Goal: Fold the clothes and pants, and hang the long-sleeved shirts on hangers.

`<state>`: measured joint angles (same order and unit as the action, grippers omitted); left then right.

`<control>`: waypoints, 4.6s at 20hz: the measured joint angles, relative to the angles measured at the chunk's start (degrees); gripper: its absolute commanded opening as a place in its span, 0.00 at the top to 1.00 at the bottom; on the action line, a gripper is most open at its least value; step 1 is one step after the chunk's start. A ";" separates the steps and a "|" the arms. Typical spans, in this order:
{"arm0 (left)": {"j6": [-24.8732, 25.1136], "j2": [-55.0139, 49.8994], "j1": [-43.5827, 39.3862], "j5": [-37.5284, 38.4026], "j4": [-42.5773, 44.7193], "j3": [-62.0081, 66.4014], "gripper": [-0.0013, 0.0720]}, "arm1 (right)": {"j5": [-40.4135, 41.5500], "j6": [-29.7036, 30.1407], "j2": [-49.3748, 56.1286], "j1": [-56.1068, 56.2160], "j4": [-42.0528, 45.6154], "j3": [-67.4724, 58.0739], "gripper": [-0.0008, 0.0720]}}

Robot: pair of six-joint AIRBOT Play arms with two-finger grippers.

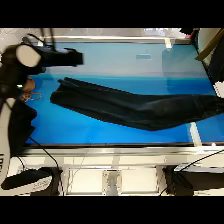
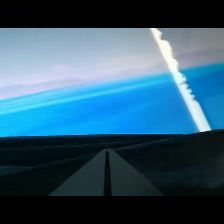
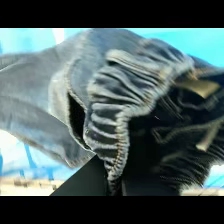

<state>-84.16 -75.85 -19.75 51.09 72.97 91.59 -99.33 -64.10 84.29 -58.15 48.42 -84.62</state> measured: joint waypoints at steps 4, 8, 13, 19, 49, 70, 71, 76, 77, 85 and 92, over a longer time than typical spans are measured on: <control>0.17 -8.41 -11.30 -4.63 -2.71 0.02 0.96 | 1.57 -1.92 -3.08 5.73 0.11 1.86 0.93; 3.65 -20.48 -20.33 -7.82 -13.92 0.00 0.96 | 3.04 -2.58 -3.98 19.80 0.13 1.11 0.93; 10.64 -31.89 -27.08 -9.94 -29.18 0.00 0.96 | 7.67 -4.42 -4.22 37.62 0.20 -4.24 0.93; 12.37 -29.73 -19.23 -9.31 -31.17 0.00 0.96 | 14.38 -7.63 -2.29 55.43 2.99 -6.14 0.93; 8.09 -2.69 17.53 13.73 -15.13 0.00 0.96 | 21.97 -9.38 -10.69 36.48 6.47 26.99 0.06; 7.13 -5.38 12.87 15.78 -14.99 -3.17 0.96 | 22.38 9.18 -9.88 35.82 -22.43 39.41 0.93; 7.56 -6.54 10.56 15.47 -14.99 -3.80 0.96 | 20.63 6.56 -12.92 35.12 -19.87 37.73 0.93; 8.46 -15.39 -5.51 10.19 -15.13 -5.25 0.96 | 9.79 -7.61 -22.14 36.35 -3.13 24.15 0.93; 8.55 -17.07 -8.46 9.01 -15.13 -5.33 0.96 | 7.54 -9.84 -22.71 36.76 -0.35 21.00 0.93; 8.57 -25.86 -22.82 -2.84 -15.15 -5.55 0.96 | -3.50 -22.62 -13.33 41.00 10.75 -3.26 0.93; 6.29 -24.11 -19.12 -1.36 -8.28 -5.55 0.96 | 5.20 -27.93 -3.02 57.90 12.63 -7.72 0.93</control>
<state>-77.87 -99.96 -38.87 49.74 64.69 86.04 -94.13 -92.03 81.28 -0.25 61.06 -92.33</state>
